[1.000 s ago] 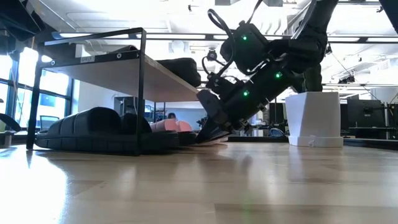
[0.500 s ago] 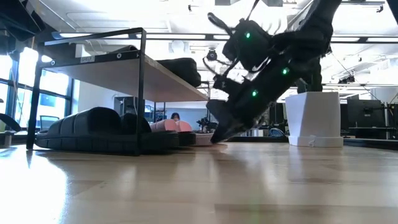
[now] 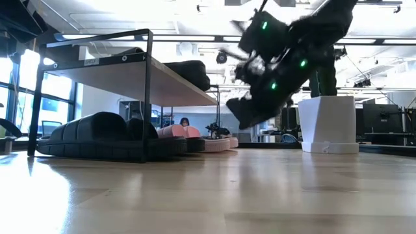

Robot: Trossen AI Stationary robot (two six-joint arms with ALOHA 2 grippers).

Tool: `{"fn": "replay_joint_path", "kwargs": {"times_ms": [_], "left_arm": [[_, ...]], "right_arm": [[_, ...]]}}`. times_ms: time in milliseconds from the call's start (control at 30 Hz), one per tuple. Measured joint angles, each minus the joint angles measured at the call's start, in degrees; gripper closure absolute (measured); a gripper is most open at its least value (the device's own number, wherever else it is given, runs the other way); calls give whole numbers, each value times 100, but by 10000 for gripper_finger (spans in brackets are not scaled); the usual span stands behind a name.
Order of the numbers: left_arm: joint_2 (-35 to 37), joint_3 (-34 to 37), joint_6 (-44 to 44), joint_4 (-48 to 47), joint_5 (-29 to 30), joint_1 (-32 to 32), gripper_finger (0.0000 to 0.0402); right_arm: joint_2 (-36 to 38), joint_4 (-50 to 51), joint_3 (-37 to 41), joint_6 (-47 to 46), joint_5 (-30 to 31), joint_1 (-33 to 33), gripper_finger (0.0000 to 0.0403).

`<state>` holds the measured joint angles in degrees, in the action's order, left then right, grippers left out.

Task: Pick and place slides into the shelf
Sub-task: Adjust the slides under the shelf and on the shelf

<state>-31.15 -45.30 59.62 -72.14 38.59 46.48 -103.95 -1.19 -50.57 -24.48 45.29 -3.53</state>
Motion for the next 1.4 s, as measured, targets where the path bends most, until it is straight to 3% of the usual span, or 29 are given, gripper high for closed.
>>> {"fn": "replay_joint_path", "kwargs": {"times_ms": [100,267,500,800,1400], "left_arm": [[0,0,-66,0,5,2,394],[-1,0,-84,0,44,1,394],[-3,0,-84,0,46,2,394],[-3,0,-88,2,70,1,394],[-3,0,-91,2,91,0,394]], "right_arm": [[-55,-289,183,103,-834,330,403],[-63,-1911,853,284,-1585,682,403],[-63,-3496,1653,382,-2047,1043,403],[-109,-3497,1406,527,-2445,1332,403],[-115,-2969,1150,354,-2415,1519,403]]}}
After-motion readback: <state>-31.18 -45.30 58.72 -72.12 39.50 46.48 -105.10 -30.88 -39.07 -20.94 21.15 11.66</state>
